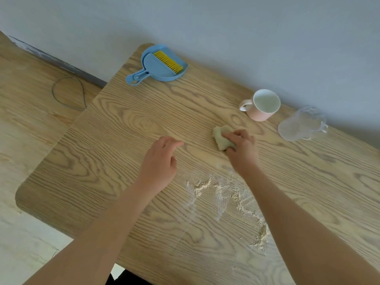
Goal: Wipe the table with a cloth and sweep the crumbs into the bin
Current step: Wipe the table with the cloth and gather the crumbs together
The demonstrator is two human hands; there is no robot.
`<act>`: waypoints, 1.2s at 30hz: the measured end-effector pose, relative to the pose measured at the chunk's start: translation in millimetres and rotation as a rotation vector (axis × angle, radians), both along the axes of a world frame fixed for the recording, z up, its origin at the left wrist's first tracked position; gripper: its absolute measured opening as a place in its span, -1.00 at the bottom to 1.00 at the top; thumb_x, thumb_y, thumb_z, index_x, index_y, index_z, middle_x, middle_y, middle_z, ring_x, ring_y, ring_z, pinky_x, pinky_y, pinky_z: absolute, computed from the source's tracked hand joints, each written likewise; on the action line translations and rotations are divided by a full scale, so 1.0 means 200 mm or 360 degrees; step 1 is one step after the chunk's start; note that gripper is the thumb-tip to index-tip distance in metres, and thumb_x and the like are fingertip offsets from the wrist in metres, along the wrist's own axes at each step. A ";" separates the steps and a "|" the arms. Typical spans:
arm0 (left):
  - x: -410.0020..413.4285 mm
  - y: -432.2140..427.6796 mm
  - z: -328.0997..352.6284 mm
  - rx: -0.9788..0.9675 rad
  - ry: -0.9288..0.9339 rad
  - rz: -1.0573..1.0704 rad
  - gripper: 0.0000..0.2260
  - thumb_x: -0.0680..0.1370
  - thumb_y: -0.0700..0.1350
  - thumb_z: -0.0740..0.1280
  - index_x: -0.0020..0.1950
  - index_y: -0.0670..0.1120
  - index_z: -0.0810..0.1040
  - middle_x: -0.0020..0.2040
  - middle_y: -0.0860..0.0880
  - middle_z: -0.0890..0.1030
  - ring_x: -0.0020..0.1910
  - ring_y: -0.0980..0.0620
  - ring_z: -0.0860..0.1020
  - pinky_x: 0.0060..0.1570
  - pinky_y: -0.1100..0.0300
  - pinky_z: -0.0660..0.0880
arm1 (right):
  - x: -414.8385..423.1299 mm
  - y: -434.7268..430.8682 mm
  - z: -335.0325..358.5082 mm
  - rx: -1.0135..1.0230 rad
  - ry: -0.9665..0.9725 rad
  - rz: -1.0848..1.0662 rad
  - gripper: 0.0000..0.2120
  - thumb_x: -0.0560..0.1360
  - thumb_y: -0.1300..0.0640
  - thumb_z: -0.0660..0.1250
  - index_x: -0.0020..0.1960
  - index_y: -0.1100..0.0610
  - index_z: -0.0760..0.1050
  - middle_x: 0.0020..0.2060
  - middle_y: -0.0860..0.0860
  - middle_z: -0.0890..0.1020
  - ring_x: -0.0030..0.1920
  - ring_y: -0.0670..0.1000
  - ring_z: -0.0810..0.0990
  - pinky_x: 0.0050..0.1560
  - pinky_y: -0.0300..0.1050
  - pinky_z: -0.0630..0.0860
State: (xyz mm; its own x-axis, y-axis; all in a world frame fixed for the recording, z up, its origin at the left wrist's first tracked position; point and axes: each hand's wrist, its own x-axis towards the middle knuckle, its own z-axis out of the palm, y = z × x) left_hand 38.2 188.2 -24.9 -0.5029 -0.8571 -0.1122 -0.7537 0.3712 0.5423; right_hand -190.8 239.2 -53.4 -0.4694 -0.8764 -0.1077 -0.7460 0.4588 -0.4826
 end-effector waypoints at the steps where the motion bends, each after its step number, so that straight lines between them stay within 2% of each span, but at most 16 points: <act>1: -0.01 0.01 0.00 -0.0002 0.0015 -0.0008 -0.61 0.55 -0.28 0.18 0.32 0.04 0.42 0.33 0.07 0.36 0.36 0.09 0.29 0.28 0.28 0.11 | 0.04 0.06 0.00 0.0002 -0.0004 0.0043 -0.53 0.44 0.31 0.26 0.26 -0.07 0.50 0.14 -0.04 0.46 0.05 0.01 0.33 -0.01 -0.14 0.40; 5: -0.05 0.03 0.01 -0.0025 0.0096 -0.0050 -0.60 0.51 -0.32 0.21 0.28 0.01 0.46 0.25 0.04 0.42 0.27 0.08 0.36 0.19 0.30 0.20 | 0.19 0.28 0.00 -0.0050 -0.0201 0.0280 -0.59 0.38 0.30 0.34 0.10 -0.11 0.61 0.02 -0.14 0.53 0.00 -0.02 0.40 -0.05 -0.11 0.46; 7: -0.09 0.05 0.02 -0.0046 0.0138 -0.0090 -0.59 0.49 -0.34 0.22 0.28 0.00 0.47 0.23 0.03 0.43 0.23 0.08 0.39 0.16 0.29 0.24 | 0.20 0.34 0.03 -0.0128 -0.0372 0.0241 -0.61 0.35 0.33 0.34 0.03 -0.08 0.64 -0.06 -0.18 0.56 -0.01 0.01 0.46 -0.04 -0.06 0.50; 10: -0.15 0.07 0.05 -0.0062 0.0143 -0.0168 -0.57 0.49 -0.34 0.21 0.29 0.00 0.47 0.24 0.03 0.44 0.24 0.07 0.38 0.22 0.25 0.27 | 0.09 0.32 0.11 -0.0281 -0.0411 -0.0104 -0.62 0.37 0.34 0.31 0.06 -0.02 0.63 -0.08 -0.13 0.57 -0.01 0.06 0.52 -0.06 0.00 0.55; 12: -0.20 0.10 0.07 -0.0070 0.0132 -0.0228 -0.58 0.50 -0.33 0.20 0.30 -0.01 0.46 0.25 0.03 0.43 0.26 0.06 0.38 0.24 0.26 0.21 | -0.04 0.30 0.16 -0.0339 -0.0332 -0.0327 -0.61 0.38 0.34 0.30 0.12 0.03 0.61 -0.03 -0.06 0.55 0.01 0.08 0.53 -0.05 -0.06 0.51; 14: -0.23 0.12 0.08 -0.0073 0.0105 -0.0269 -0.59 0.51 -0.32 0.19 0.31 0.00 0.44 0.27 0.05 0.41 0.29 0.06 0.35 0.27 0.26 0.17 | -0.18 0.31 0.16 -0.0306 -0.0211 -0.0521 -0.59 0.40 0.34 0.28 0.20 0.08 0.57 0.05 0.02 0.52 0.05 0.08 0.49 -0.01 -0.17 0.39; 16: -0.24 0.14 0.08 -0.0070 0.0080 -0.0281 -0.58 0.53 -0.30 0.18 0.34 0.01 0.42 0.29 0.06 0.38 0.30 0.08 0.33 0.27 0.29 0.13 | -0.27 0.34 0.11 -0.0150 -0.0104 -0.0663 -0.56 0.42 0.32 0.25 0.26 0.07 0.52 0.12 0.06 0.48 0.10 0.10 0.45 0.04 -0.19 0.33; 19: -0.23 0.17 0.08 -0.0086 0.0071 -0.0314 -0.57 0.52 -0.30 0.19 0.34 0.02 0.41 0.29 0.06 0.38 0.29 0.07 0.34 0.24 0.30 0.14 | -0.20 0.41 0.02 0.0068 -0.0009 -0.0604 -0.54 0.41 0.33 0.22 0.26 0.01 0.50 0.12 0.05 0.43 0.05 0.08 0.35 -0.03 -0.12 0.33; 22: -0.22 0.18 0.07 -0.0105 0.0057 -0.0324 -0.57 0.52 -0.30 0.20 0.34 0.02 0.42 0.30 0.04 0.40 0.30 0.07 0.34 0.28 0.26 0.16 | 0.02 0.43 0.00 -0.0034 -0.0013 -0.0414 -0.56 0.41 0.34 0.26 0.21 0.00 0.54 0.10 0.02 0.45 0.01 0.02 0.30 -0.07 -0.13 0.36; 25: -0.24 0.20 0.08 -0.0116 0.0035 -0.0343 -0.59 0.53 -0.29 0.21 0.34 0.01 0.42 0.31 0.04 0.39 0.31 0.07 0.34 0.28 0.26 0.18 | 0.19 0.43 0.01 -0.0120 -0.0205 -0.0195 -0.59 0.40 0.35 0.28 0.16 0.02 0.59 0.05 -0.02 0.50 0.03 0.01 0.37 -0.03 -0.19 0.36; 28: -0.24 0.22 0.09 -0.0119 0.0069 -0.0403 -0.59 0.51 -0.29 0.25 0.33 -0.01 0.43 0.28 0.01 0.41 0.28 0.04 0.37 0.29 0.16 0.30 | 0.20 0.44 0.07 -0.0296 -0.0361 -0.0316 -0.62 0.38 0.35 0.27 0.12 0.08 0.62 -0.04 -0.01 0.55 0.02 0.08 0.48 -0.03 -0.05 0.48; 30: -0.25 0.23 0.10 -0.0124 0.0089 -0.0451 -0.59 0.50 -0.28 0.26 0.33 -0.02 0.43 0.26 0.02 0.42 0.26 0.04 0.38 0.27 0.15 0.33 | 0.15 0.47 0.14 -0.0393 -0.0409 -0.0517 -0.62 0.39 0.33 0.27 0.14 0.06 0.60 -0.04 -0.05 0.55 -0.04 0.10 0.54 -0.07 0.05 0.56; 32: -0.28 0.25 0.11 -0.0106 0.0099 -0.0508 -0.59 0.51 -0.28 0.27 0.34 -0.02 0.43 0.25 0.02 0.42 0.25 0.05 0.38 0.26 0.15 0.33 | 0.08 0.54 0.22 -0.0472 -0.0462 -0.0721 -0.61 0.39 0.27 0.26 0.16 0.00 0.59 -0.02 -0.11 0.56 -0.13 0.11 0.59 -0.17 0.03 0.59; 34: -0.31 0.28 0.11 -0.0098 0.0122 -0.0560 -0.59 0.50 -0.29 0.28 0.32 -0.02 0.44 0.24 0.02 0.43 0.23 0.05 0.39 0.24 0.12 0.36 | 0.01 0.64 0.29 -0.0524 -0.0489 -0.0897 -0.61 0.39 0.26 0.23 0.14 -0.03 0.59 -0.07 -0.11 0.61 -0.29 0.02 0.61 -0.31 -0.11 0.58; 36: -0.35 0.34 0.11 -0.0108 0.0162 -0.0655 -0.59 0.49 -0.30 0.28 0.31 -0.02 0.45 0.23 0.02 0.43 0.22 0.05 0.40 0.22 0.15 0.37 | -0.05 0.78 0.35 -0.0525 -0.0414 -0.1090 -0.62 0.40 0.30 0.23 0.11 -0.01 0.60 -0.24 -0.08 0.62 -0.46 -0.10 0.51 -0.48 -0.29 0.43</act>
